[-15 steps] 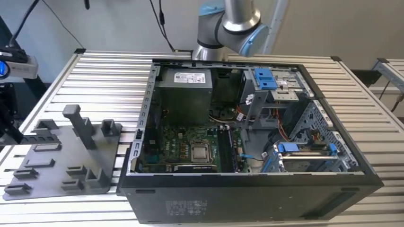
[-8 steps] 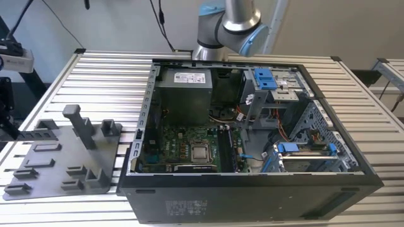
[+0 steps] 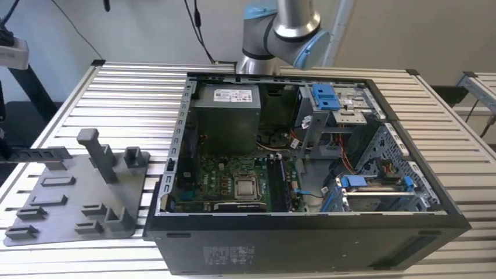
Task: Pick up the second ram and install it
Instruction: 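Pick up the second ram and move it above second insertion slot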
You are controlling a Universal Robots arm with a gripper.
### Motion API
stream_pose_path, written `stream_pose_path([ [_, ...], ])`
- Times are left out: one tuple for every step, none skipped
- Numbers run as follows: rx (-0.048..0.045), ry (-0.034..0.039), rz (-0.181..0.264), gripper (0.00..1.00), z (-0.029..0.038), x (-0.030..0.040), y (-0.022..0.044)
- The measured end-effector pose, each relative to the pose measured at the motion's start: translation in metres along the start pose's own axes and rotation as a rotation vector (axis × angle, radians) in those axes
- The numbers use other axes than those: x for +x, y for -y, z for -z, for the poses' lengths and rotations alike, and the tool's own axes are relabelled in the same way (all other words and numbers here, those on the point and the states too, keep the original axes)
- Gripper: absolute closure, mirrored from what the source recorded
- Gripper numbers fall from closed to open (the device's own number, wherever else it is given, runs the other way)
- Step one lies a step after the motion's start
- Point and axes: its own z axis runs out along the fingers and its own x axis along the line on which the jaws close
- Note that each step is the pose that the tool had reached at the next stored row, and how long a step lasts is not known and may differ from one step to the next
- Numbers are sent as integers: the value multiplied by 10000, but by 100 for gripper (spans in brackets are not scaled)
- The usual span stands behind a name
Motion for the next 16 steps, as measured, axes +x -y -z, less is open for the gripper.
stream_pose_path([
  [-1, -1, 0, 86, 49, -1, 0],
  [1, 0, 0, 86, 94, -1, 1],
  [1, 1, 0, 86, 139, -2, 1],
  [-1, -1, 0, 86, 183, -2, 1],
  [-1, -1, 0, 86, 224, -3, 1],
  [1, 0, 1, 86, 260, -3, 2],
  [0, -1, 1, 86, 297, -4, 2],
  [-1, -1, 0, 86, 336, -4, 2],
  [0, 0, 0, 86, 371, -5, 2],
  [1, 0, 0, 86, 400, -5, 2],
  [0, -1, 0, 86, 429, -5, 2],
  [-1, -1, 0, 86, 459, -6, 3],
  [0, 0, 0, 86, 488, -6, 3],
  [1, 0, 1, 86, 517, -7, 3],
  [-1, -1, 0, 86, 548, -7, 3],
  [-1, -1, 0, 86, 580, -7, 3],
])
